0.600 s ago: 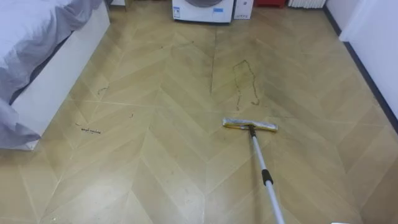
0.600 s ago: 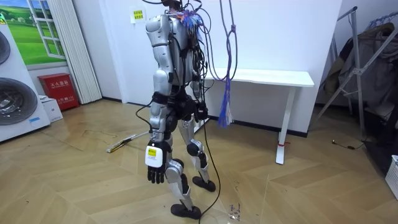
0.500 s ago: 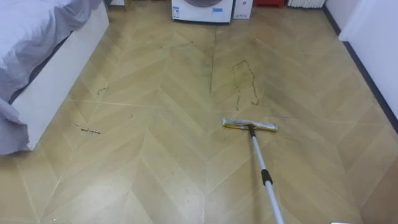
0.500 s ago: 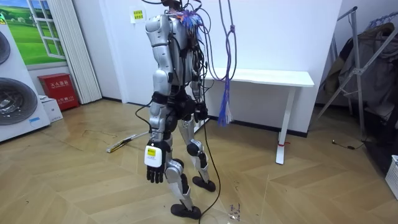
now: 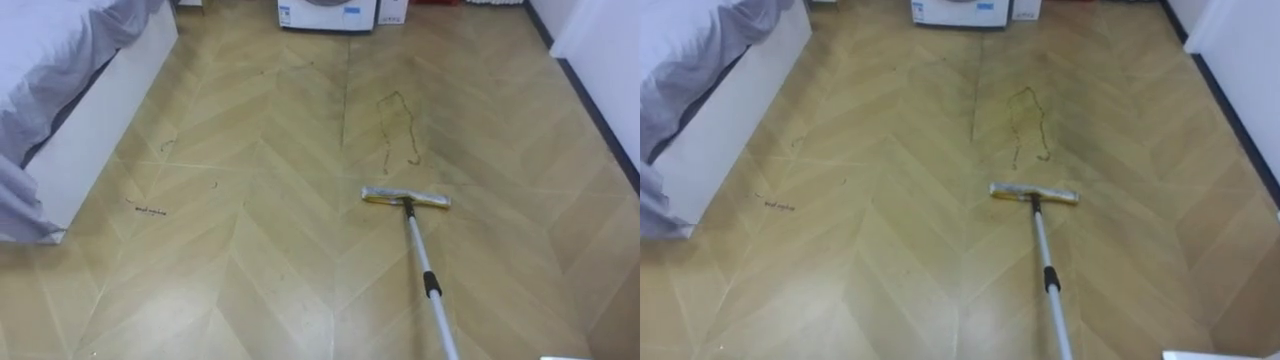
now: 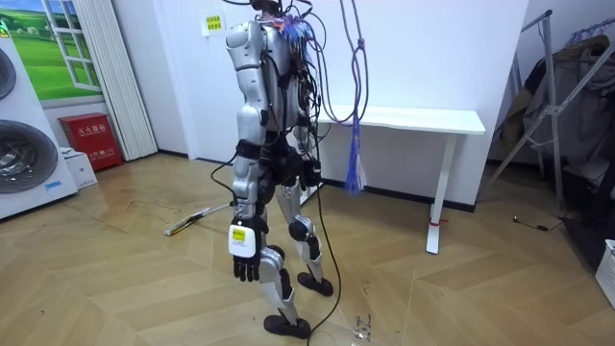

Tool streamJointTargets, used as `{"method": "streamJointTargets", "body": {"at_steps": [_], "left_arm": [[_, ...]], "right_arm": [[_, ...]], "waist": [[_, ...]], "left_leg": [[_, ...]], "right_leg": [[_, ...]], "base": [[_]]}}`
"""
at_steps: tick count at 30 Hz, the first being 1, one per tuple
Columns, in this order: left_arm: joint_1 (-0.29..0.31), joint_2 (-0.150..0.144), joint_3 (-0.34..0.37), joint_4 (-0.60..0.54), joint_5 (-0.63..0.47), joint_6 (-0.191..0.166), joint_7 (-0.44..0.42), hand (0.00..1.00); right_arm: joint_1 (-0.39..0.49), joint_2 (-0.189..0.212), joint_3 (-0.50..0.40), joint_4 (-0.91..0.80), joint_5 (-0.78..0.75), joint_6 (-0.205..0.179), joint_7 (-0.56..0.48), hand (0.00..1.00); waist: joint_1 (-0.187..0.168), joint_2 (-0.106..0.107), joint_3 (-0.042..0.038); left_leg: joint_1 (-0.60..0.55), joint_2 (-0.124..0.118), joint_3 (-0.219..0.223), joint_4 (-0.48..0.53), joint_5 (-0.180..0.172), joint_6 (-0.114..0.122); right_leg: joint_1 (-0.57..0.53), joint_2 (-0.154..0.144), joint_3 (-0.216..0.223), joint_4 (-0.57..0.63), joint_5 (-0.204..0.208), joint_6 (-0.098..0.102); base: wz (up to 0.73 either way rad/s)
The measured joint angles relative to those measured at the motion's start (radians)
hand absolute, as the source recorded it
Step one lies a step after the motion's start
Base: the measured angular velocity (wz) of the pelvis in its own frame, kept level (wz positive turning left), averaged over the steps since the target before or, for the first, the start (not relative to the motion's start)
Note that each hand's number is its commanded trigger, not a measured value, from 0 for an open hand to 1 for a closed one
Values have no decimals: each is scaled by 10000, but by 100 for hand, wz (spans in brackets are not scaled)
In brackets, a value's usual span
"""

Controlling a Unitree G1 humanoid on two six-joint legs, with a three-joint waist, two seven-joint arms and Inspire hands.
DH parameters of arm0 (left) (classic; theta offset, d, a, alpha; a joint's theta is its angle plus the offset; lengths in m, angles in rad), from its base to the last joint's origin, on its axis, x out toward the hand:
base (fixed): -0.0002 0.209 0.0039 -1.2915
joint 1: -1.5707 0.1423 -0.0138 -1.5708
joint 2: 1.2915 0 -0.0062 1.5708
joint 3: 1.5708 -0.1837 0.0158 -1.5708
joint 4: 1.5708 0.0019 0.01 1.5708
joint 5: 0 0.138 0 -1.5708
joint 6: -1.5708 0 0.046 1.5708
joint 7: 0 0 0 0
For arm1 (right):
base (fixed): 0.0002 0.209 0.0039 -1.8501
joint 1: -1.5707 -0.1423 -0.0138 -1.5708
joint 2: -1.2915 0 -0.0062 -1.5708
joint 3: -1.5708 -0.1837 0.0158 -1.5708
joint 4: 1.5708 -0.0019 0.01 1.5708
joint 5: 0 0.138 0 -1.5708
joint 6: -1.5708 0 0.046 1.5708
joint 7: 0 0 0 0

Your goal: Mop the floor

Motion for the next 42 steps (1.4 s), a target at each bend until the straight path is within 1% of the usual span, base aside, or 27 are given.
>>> {"method": "streamJointTargets", "body": {"at_steps": [5,7,9,12,15,17,20,23,24,25,26,28,30,31,32,34,35,36,37,38,39,40,41,42], "left_arm": [[-165,4,-6,102,-7,53,-71,0],[-299,5,-138,176,2,233,-84,0],[-379,4,-216,174,4,279,-86,0],[-448,7,-226,227,37,298,-84,0],[-525,21,-235,262,31,317,-83,0],[-583,31,-450,263,22,357,-70,0],[-678,45,-604,258,9,351,-68,0],[-827,23,-612,262,8,336,-50,0],[-915,12,-610,258,8,338,-18,0],[-979,5,-612,255,5,337,23,0],[-1018,6,-611,254,-5,337,44,0],[-1256,9,-601,334,-29,295,207,0],[-1463,6,-595,504,-28,189,230,0],[-1489,-18,-611,497,-33,125,231,0],[-1504,-30,-618,497,-64,107,233,0],[-1507,-37,-635,503,-434,99,285,0],[-1497,-38,-661,503,-545,99,323,0],[-1490,-1,-886,504,-732,105,376,0],[-1458,7,-1022,505,-813,107,413,0],[-1456,2,-1033,514,-809,108,422,0],[-1469,-2,-1031,522,-860,100,460,0],[-1472,18,-988,525,-1125,90,563,0],[-1471,26,-983,532,-1191,84,605,0],[-1461,27,-997,574,-1189,80,628,0]], "right_arm": [[-120,-11,-5,-47,0,-1,-15,100],[-231,-25,-5,-82,0,-1,-46,100],[-357,-35,-5,-79,0,-1,-140,100],[-442,-67,2,-49,33,-1,-253,100],[-538,-114,26,-2,153,-1,-334,100],[-590,-153,55,8,315,-2,-387,100],[-646,-138,57,8,433,-20,-518,100],[-724,-158,58,4,482,-81,-675,100],[-747,-162,62,4,553,-90,-755,100],[-788,-161,98,3,646,-97,-813,100],[-815,-163,121,3,670,-108,-829,100],[-920,-176,225,3,880,-177,-937,100],[-927,-171,223,4,903,-243,-1100,100],[-927,-192,228,4,940,-275,-1203,100],[-927,-206,228,3,976,-283,-1249,100],[-924,-256,312,52,1292,-425,-1368,100],[-923,-259,346,96,1374,-452,-1407,100],[-914,-256,439,176,1600,-476,-1500,100],[-904,-258,526,197,1841,-484,-1612,100],[-904,-258,549,196,1954,-497,-1667,100],[-901,-238,575,200,2103,-563,-1737,100],[-896,-204,625,227,2323,-596,-1765,100],[-898,-203,650,248,2420,-597,-1760,100],[-906,-204,723,279,2527,-596,-1777,100]], "waist": [[11,-2,-9],[4,40,-19],[3,87,-13],[7,125,-8],[8,149,-2],[3,169,9],[9,134,8],[33,101,3],[65,87,23],[64,132,39],[63,115,69],[118,55,137],[275,67,183],[281,66,185],[284,72,187],[314,184,215],[320,231,203],[314,288,182],[347,281,125],[335,297,95],[322,342,55],[330,333,26],[373,323,17],[558,324,6]], "left_leg": [[-360,25,21,92,0,1],[-703,52,22,247,0,1],[-996,86,21,379,1,1],[-1254,95,-16,467,9,11],[-1554,96,-123,500,12,10],[-1777,114,-164,610,16,10],[-2161,108,-224,701,108,12],[-2771,128,-284,933,155,5],[-3063,134,-305,1146,155,5],[-3382,137,-352,1347,155,6],[-3565,137,-360,1499,155,6],[-4452,164,-395,2155,149,5],[-5108,183,-451,2650,144,4],[-5583,172,-465,3011,141,1],[-5821,168,-467,3202,120,-19],[-6694,179,-591,3963,-151,-43],[-6887,180,-655,4129,-248,-38],[-7271,172,-738,4446,-363,-54],[-7623,120,-746,4758,-400,-68],[-7785,81,-791,4921,-402,-71],[-8098,22,-885,5254,-423,-98],[-8351,-35,-954,5569,-472,-150],[-8434,-34,-952,5742,-518,-180],[-8580,-3,-966,6069,-604,-224]], "right_leg": [[-395,-1,-6,137,0,0],[-689,8,-1,185,16,-28],[-998,20,1,310,31,-52],[-1186,31,-27,336,42,-71],[-1424,48,-72,376,49,-83],[-1670,55,-97,494,51,-87],[-2095,36,-150,644,56,-96],[-2744,34,-150,941,41,-121],[-3058,3,-147,1207,-9,-189],[-3404,-30,-140,1508,-67,-225],[-3606,-58,-134,1703,-118,-248],[-4525,-114,-15,2431,-269,-324],[-5119,-145,41,2911,-374,-390],[-5575,-216,44,3301,-508,-415],[-5796,-238,68,3488,-617,-430],[-6806,-261,226,4496,-1028,-509],[-7033,-260,228,4748,-1124,-537],[-7474,-269,278,5245,-1304,-648],[-7871,-395,298,5741,-1462,-705],[-8033,-449,291,5970,-1533,-720],[-8284,-558,238,6384,-1658,-777],[-8541,-662,245,6813,-1801,-829],[-8640,-732,248,7042,-1887,-880],[-8789,-705,256,7405,-2012,-949]], "base": [[0],[0],[0],[2],[7],[6],[6],[0],[0],[0],[0],[-6],[-3],[0],[0],[8],[17],[13],[15],[20],[26],[22],[8],[0]]}}
